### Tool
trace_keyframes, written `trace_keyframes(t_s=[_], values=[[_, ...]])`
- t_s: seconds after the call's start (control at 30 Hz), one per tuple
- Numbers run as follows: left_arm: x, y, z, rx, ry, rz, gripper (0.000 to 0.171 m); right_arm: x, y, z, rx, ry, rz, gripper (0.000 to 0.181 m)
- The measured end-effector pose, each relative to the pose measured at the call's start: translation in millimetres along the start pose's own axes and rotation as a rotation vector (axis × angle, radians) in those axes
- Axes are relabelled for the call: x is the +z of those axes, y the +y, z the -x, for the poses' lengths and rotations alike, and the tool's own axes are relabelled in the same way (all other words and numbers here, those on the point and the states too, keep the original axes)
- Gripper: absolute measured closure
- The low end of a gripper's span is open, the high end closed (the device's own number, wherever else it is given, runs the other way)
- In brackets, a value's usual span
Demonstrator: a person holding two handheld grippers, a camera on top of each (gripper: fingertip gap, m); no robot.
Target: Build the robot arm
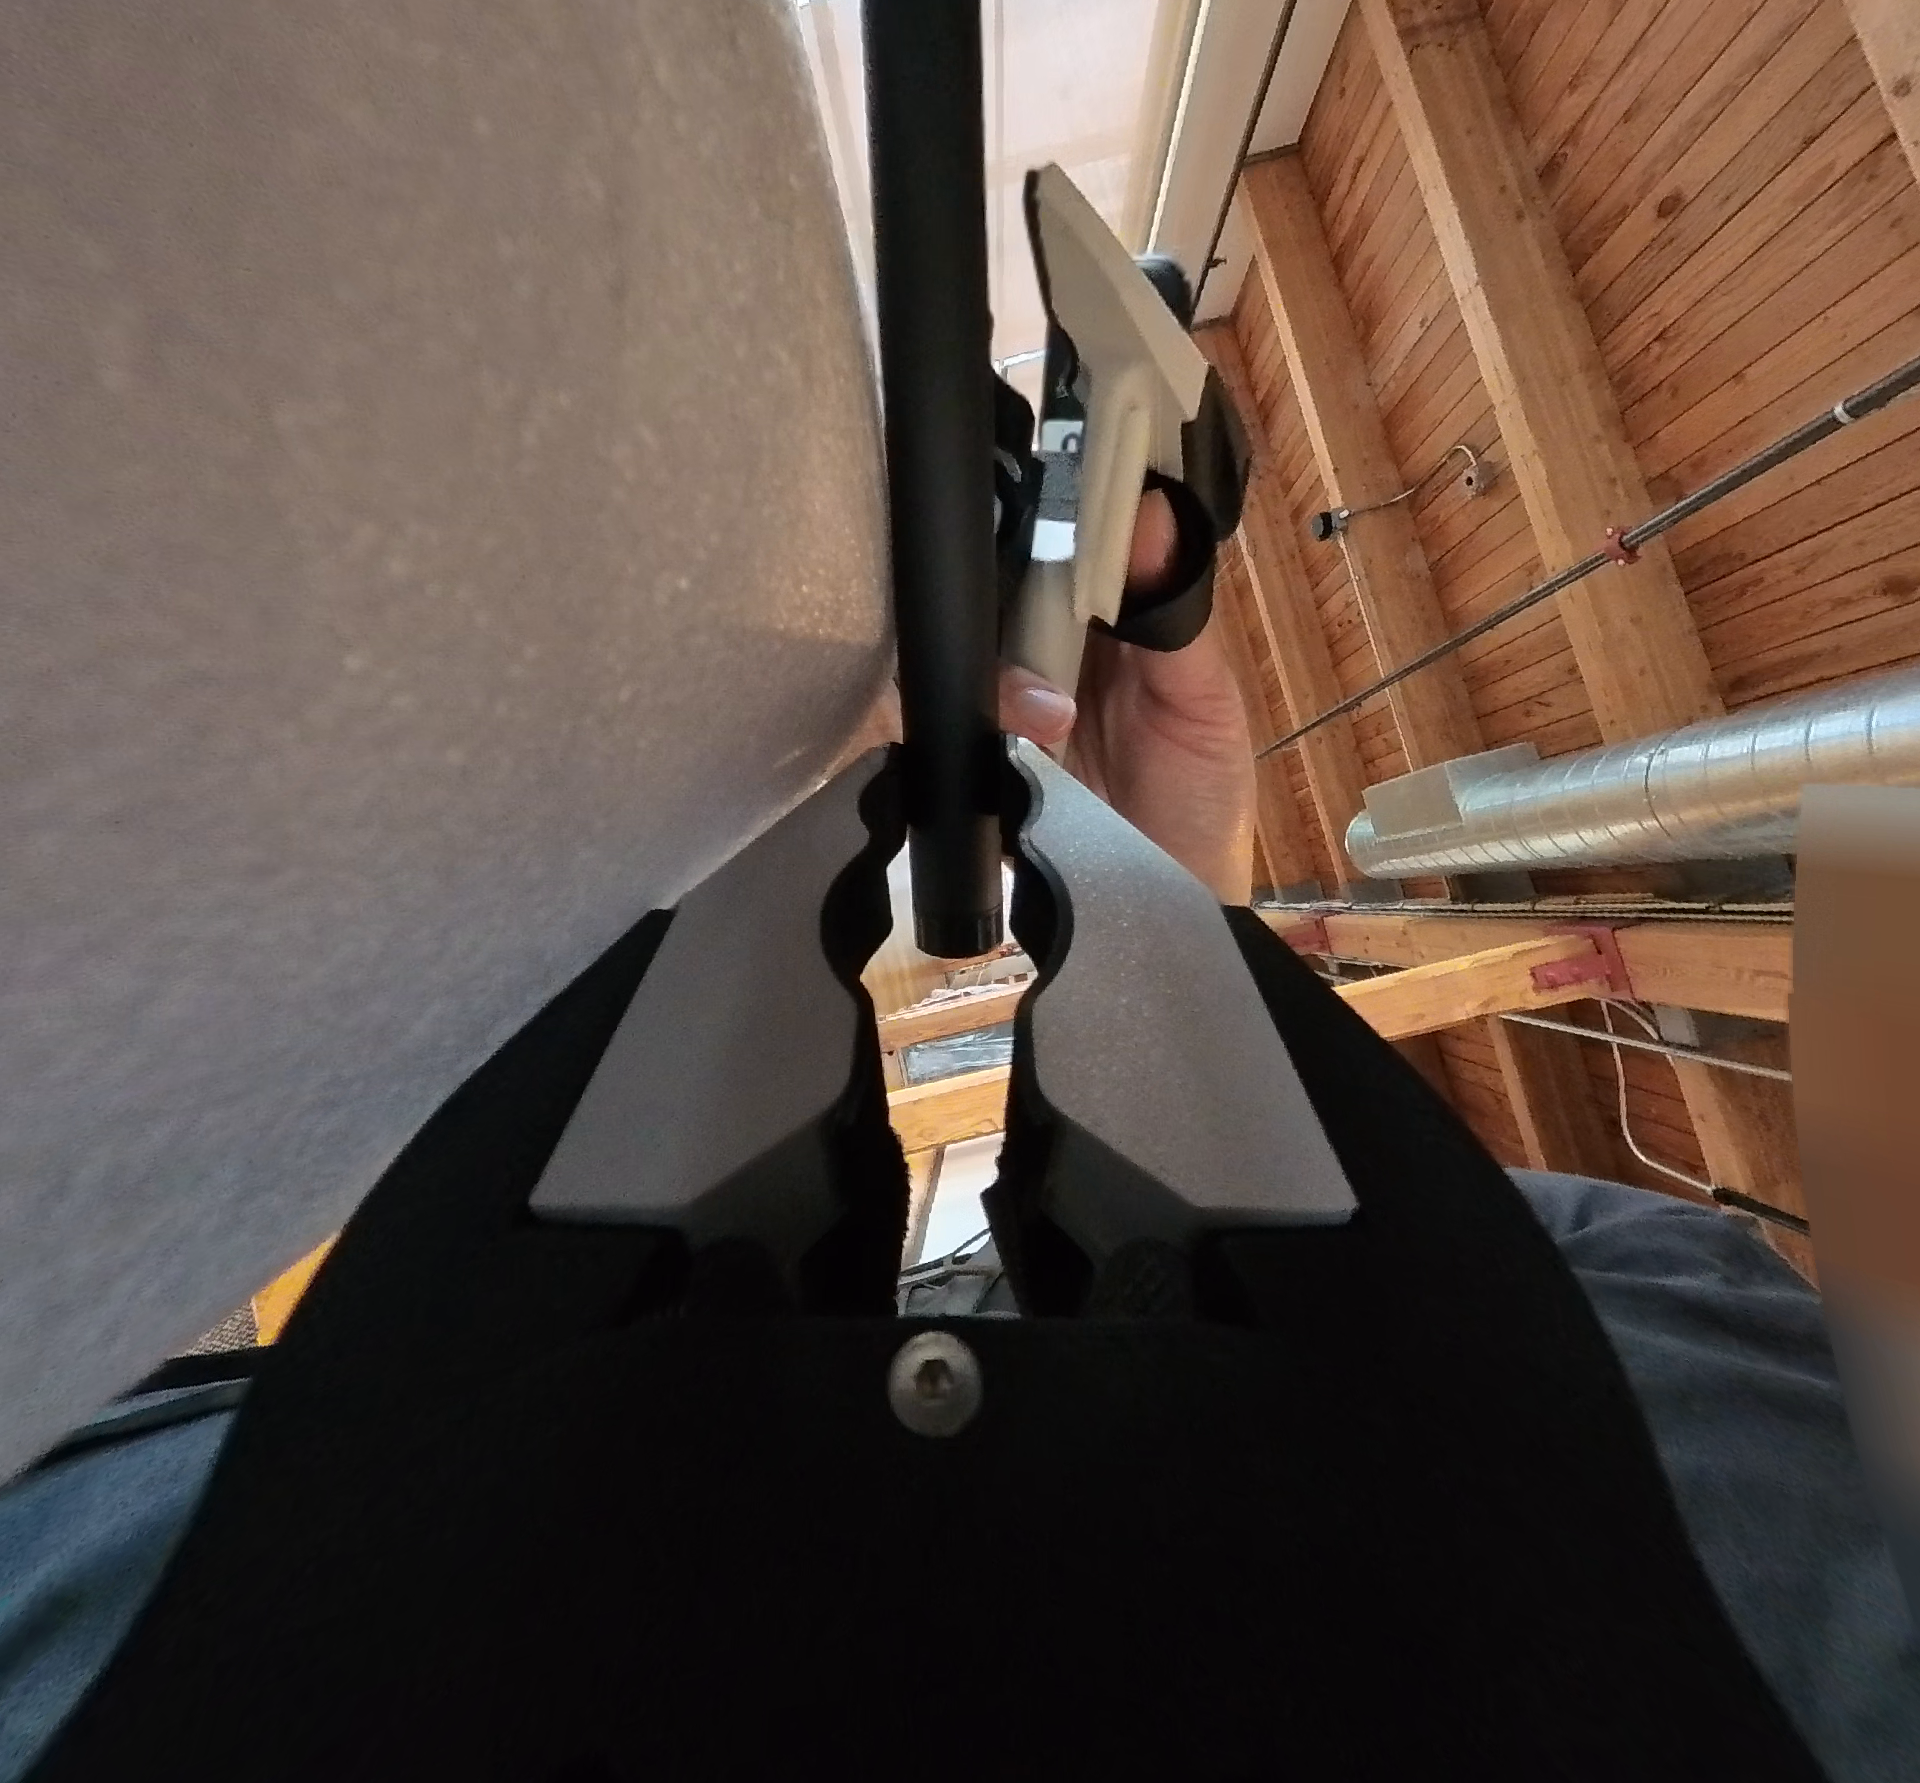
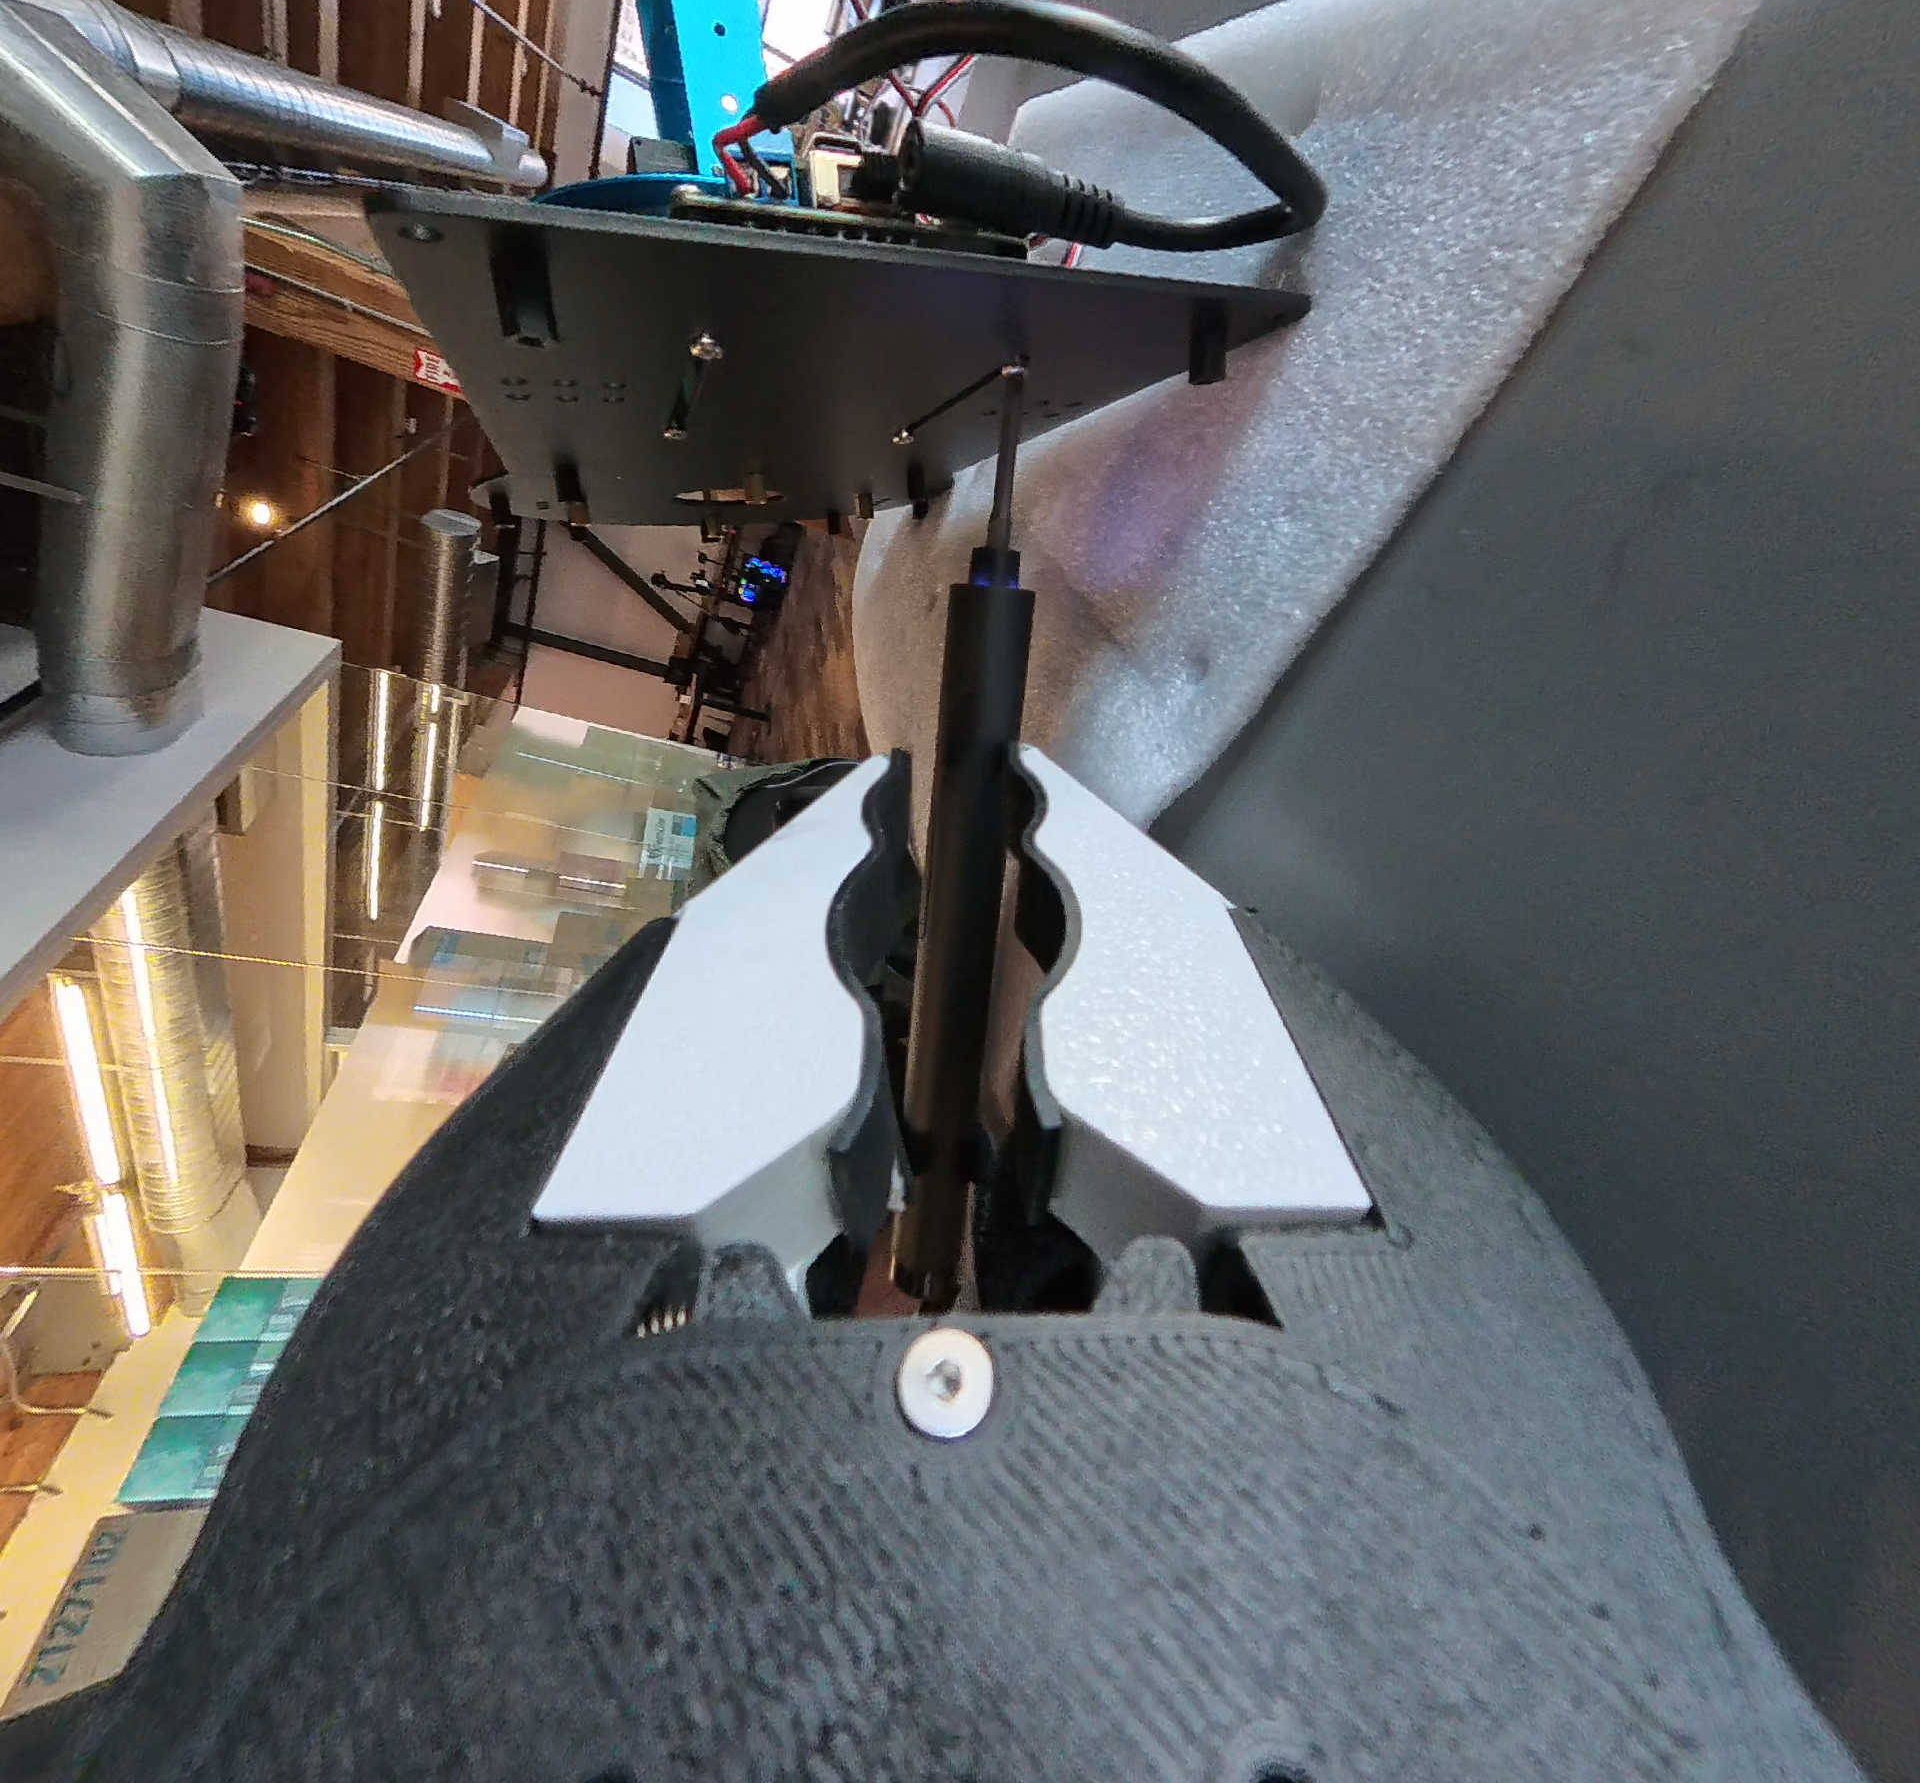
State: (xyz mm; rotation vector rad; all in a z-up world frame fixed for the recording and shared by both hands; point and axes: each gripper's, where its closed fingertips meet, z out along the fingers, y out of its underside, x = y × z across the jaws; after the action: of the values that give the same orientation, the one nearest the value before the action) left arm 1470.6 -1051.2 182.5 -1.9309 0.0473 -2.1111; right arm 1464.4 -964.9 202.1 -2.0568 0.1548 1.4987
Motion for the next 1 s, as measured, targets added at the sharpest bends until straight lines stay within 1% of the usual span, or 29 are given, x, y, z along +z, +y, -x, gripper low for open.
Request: trace_keyframes(t_s=[0.1,0.23,0.33,0.43,0.6,1.0], values=[[0,0,0,-0.001,0.001,0.001,0.157,-2,3,1,-0.013,-0.008,0.019,0.164],[0,0,0,0.0,0.0,0.001,0.157,-1,6,-2,-0.045,0.031,0.044,0.16],[0,0,0,-0.002,0.001,0.002,0.157,2,11,-4,-0.075,0.063,0.081,0.165],[1,0,0,0.0,-0.001,0.002,0.157,3,14,-5,-0.123,0.095,0.098,0.164],[1,0,0,-0.001,0.002,0.002,0.157,3,12,-3,-0.068,0.055,0.088,0.166],[1,0,0,-0.003,0.003,0.005,0.157,3,12,-5,-0.051,0.062,0.092,0.166]])
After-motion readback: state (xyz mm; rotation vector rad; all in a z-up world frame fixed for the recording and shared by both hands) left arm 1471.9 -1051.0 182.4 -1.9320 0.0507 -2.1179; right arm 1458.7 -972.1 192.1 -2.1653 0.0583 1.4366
